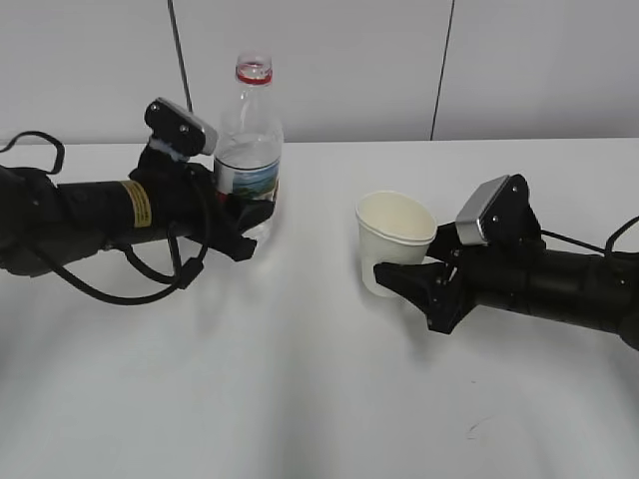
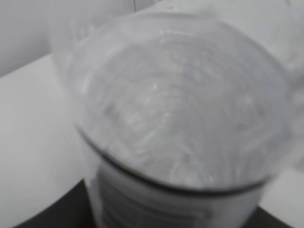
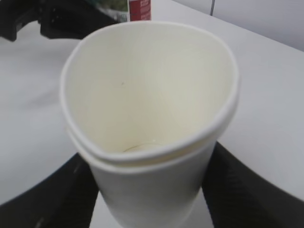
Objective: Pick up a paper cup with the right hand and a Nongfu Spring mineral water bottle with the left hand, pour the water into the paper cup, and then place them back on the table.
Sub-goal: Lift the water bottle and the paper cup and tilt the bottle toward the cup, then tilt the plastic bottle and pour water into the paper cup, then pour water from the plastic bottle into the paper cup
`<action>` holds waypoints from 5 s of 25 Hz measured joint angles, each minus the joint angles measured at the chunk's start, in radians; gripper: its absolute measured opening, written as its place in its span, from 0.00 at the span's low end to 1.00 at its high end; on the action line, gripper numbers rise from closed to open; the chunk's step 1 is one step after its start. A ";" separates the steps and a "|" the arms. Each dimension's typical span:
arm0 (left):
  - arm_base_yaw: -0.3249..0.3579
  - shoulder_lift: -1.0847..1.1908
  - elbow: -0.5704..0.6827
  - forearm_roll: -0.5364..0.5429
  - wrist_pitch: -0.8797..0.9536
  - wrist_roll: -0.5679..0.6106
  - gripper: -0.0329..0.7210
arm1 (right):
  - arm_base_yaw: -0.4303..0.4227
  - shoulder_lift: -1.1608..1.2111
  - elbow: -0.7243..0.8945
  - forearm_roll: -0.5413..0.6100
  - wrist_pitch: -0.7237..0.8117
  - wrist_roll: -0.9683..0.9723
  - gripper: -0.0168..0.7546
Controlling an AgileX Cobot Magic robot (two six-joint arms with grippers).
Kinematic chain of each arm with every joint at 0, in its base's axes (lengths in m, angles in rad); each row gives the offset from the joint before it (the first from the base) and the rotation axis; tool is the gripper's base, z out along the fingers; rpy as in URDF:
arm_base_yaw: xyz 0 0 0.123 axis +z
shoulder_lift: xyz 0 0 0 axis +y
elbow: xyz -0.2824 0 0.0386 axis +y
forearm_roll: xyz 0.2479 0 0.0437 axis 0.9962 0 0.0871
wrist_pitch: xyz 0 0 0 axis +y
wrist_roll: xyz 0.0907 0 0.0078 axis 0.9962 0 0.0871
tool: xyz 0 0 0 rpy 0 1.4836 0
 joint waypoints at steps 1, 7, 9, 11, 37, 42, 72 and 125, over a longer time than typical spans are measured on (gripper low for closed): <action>0.000 -0.014 0.000 0.006 0.009 0.008 0.46 | 0.000 0.000 0.000 -0.005 0.001 0.005 0.63; -0.005 -0.076 -0.032 0.103 0.118 0.032 0.46 | 0.000 0.000 0.000 -0.016 0.003 0.020 0.63; -0.016 -0.081 -0.063 0.143 0.194 0.032 0.46 | 0.000 0.000 -0.006 -0.018 0.003 0.024 0.63; -0.031 -0.081 -0.093 0.173 0.269 0.034 0.46 | 0.000 0.000 -0.013 -0.027 0.005 0.036 0.61; -0.119 -0.081 -0.317 0.555 0.626 0.036 0.45 | 0.000 0.000 -0.129 -0.063 0.100 0.134 0.58; -0.140 -0.083 -0.325 0.633 0.689 0.037 0.45 | 0.000 0.000 -0.157 -0.164 0.104 0.220 0.58; -0.151 -0.083 -0.325 1.034 0.778 0.039 0.45 | 0.000 0.000 -0.210 -0.387 0.106 0.354 0.58; -0.197 -0.083 -0.326 1.075 0.874 0.173 0.45 | 0.000 0.000 -0.210 -0.464 0.106 0.394 0.58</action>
